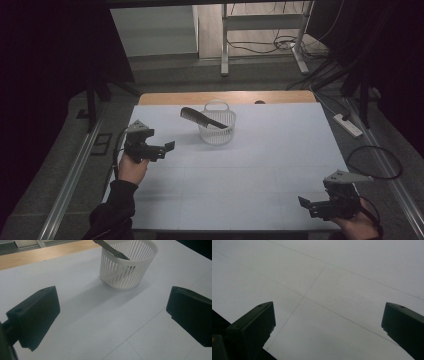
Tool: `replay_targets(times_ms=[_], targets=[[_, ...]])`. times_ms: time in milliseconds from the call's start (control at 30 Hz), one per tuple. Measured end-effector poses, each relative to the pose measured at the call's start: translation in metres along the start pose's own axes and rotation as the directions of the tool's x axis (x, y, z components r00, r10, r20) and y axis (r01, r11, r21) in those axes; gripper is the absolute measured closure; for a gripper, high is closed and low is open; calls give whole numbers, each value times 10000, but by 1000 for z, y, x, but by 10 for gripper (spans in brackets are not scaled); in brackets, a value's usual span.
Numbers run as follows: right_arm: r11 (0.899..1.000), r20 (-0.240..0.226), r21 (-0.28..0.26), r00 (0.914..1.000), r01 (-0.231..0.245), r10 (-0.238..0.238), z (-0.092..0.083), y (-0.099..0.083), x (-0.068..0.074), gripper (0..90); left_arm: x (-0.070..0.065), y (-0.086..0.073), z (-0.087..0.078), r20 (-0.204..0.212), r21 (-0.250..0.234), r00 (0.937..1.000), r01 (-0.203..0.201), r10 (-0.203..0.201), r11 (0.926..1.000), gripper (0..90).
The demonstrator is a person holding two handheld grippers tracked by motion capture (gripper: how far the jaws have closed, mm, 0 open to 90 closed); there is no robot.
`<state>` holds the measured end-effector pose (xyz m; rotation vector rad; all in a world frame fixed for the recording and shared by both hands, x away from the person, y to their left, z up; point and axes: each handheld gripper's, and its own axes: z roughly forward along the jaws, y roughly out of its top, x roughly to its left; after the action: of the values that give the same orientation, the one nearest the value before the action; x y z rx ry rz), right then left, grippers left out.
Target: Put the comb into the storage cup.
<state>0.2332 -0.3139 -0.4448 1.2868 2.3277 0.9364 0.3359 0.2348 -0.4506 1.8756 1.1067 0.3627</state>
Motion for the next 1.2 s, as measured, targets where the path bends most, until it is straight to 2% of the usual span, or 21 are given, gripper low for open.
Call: replay_targets(times_ms=[1200], targets=[[10000,66,29,10000,2,-2,0,0,0,0,-17,-22,-27,102,101,9999,14,-15,9999,0]])
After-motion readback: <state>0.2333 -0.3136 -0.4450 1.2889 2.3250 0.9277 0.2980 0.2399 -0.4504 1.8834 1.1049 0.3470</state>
